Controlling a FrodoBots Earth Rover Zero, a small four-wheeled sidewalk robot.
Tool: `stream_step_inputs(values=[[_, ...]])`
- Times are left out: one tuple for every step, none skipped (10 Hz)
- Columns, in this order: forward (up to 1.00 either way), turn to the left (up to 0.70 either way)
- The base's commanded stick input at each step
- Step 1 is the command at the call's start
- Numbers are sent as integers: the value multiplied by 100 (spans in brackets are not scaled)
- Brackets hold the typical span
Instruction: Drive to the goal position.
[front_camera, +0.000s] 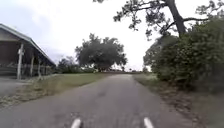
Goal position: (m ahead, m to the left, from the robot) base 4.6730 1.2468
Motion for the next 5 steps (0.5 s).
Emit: stream_step_inputs(values=[[80, 3], [80, -10], [80, -23], [80, -30], [80, 0]])
